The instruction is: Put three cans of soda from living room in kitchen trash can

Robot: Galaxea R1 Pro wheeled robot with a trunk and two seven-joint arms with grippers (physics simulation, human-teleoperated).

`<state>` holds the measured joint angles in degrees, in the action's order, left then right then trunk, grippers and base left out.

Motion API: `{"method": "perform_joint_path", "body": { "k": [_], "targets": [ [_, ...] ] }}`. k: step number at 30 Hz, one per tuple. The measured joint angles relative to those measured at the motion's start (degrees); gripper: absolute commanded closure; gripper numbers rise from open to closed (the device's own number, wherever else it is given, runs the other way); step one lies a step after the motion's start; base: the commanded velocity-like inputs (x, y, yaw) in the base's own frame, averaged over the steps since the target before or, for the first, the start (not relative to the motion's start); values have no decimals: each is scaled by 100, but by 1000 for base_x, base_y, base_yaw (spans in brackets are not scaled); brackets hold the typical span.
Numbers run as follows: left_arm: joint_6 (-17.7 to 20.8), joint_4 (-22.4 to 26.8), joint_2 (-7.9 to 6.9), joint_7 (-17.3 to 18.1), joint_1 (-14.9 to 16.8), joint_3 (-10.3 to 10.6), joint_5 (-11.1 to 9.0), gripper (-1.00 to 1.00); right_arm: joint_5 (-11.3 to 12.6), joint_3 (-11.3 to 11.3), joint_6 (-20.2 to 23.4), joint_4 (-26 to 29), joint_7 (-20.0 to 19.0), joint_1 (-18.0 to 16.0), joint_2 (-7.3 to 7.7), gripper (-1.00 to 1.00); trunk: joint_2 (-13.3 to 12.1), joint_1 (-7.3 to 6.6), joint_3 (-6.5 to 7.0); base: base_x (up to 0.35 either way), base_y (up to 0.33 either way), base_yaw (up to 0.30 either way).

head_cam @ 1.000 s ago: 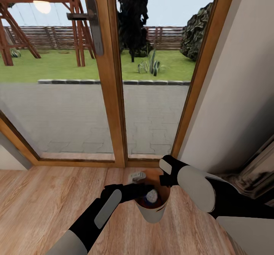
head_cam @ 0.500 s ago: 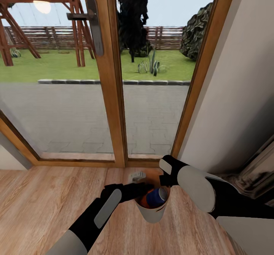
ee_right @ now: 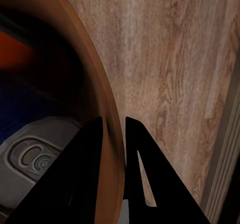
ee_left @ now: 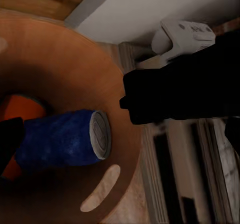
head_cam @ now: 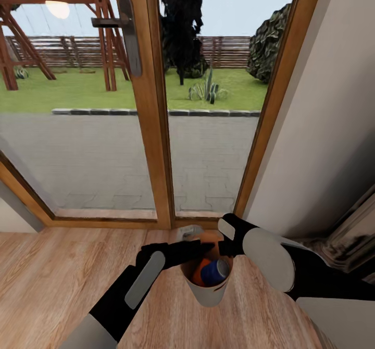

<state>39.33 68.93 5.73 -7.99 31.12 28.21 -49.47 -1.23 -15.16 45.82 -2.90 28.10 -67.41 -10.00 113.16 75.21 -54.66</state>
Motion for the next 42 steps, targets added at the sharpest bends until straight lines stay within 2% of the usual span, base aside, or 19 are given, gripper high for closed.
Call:
{"method": "perform_joint_path", "body": {
  "k": [4,8,9,18,19,24,26,27,29,30,33,36,42],
  "targets": [
    [324,327,-117,-6,-6,-16,29,-100,-1,-6,-2,2,-1,7,0,100,0,0,0,0,0,0],
    [480,444,-405,-9,-8,-24,16,-100,-5,-6,-3,6,-1,10,0,100,0,0,0,0,0,0],
    [519,471,-557,-9,-8,-28,17,-100,-8,-3,-3,8,0,18,0,100,0,0,0,0,0,0],
    [579,489,-1334,-12,-16,-35,4,-100,-4,-7,-3,11,-1,34,0,100,0,0,0,0,0,0],
    [583,475,-1506,-15,-17,-38,19,-100,-4,-4,-3,13,-1,35,0,100,0,0,0,0,0,0],
    [582,450,-1984,-18,-17,-52,4,-100,-7,-2,-2,20,0,35,0,100,0,0,0,0,0,0],
    [588,433,-2205,-17,-17,-168,8,-100,-5,-3,-3,23,0,36,0,100,0,0,0,0,0,0],
    [590,422,-2269,-15,-18,-238,-3,-100,-10,-8,-3,25,-1,39,0,100,0,0,0,0,0,0],
    [595,383,-2357,-11,-18,-398,-2,-100,-5,-7,-2,28,0,45,0,100,0,0,0,0,0,0],
    [603,306,-2420,-6,-19,-551,11,-100,-8,-14,-3,31,1,51,0,100,0,0,0,0,0,0],
    [616,96,-2484,13,-23,-715,5,-100,-12,-26,-9,39,4,68,0,100,0,0,0,0,0,0],
    [614,-325,-2533,33,-21,-817,5,-100,-15,-17,-17,49,7,117,0,100,0,0,0,0,0,0],
    [571,-879,-2559,50,-19,-869,6,-100,-28,-47,-60,60,-1,156,4,100,0,0,0,0,0,0]
  ]
}}
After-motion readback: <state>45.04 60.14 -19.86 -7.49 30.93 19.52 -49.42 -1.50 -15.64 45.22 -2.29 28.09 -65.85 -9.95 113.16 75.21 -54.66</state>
